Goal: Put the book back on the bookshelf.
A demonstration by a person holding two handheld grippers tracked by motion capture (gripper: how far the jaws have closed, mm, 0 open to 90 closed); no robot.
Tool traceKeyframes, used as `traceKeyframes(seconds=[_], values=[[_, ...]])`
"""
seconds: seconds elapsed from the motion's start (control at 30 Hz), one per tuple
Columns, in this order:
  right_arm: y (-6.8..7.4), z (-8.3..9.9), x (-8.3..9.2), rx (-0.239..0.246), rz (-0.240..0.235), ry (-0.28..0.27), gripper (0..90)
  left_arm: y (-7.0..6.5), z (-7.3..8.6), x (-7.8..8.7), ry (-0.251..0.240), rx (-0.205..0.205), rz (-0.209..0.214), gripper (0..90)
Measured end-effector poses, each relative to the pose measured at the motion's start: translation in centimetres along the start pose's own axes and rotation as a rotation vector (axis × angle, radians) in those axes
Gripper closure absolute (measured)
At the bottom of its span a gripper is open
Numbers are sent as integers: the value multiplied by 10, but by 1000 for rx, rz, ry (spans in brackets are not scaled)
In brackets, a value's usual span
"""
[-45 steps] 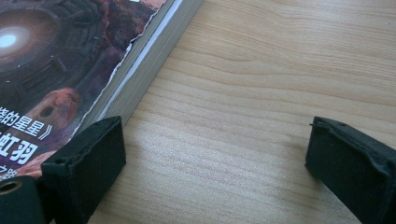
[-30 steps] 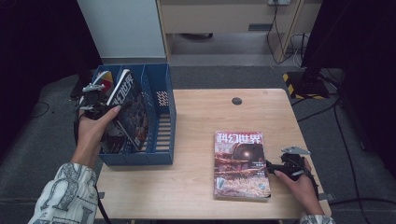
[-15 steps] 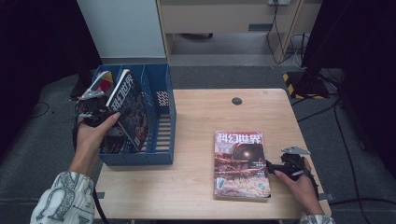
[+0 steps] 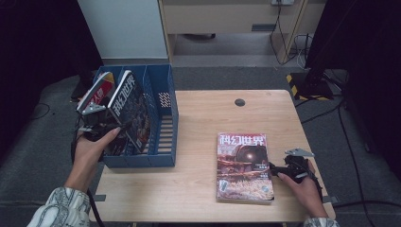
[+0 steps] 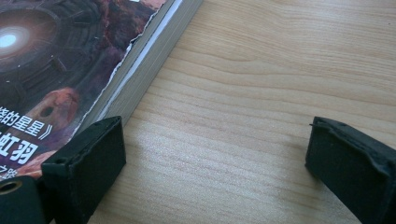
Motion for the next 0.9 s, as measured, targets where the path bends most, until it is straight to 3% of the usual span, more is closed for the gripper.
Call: traceKeyframes(seconds=[0.33,0.6,0.9], values=[[0,0,0,-4,2,-4,51,-6,20,2,9,-11,10,204],[0,0,0,-4,2,-4,51,-8,26,4,11,-19,13,210],[0,0,0,-4,2,-4,51,-16,36,11,24,-68,20,209]])
Point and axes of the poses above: each handheld gripper's, and its own axes: x roughly backward along the jaws, z roughly out of its underside, y roughly to its left, the point moved 2 cm from there along -x, roughly forward along the jaws, and after that the axes turned 1 degree about -z, right-handed, at the moved point
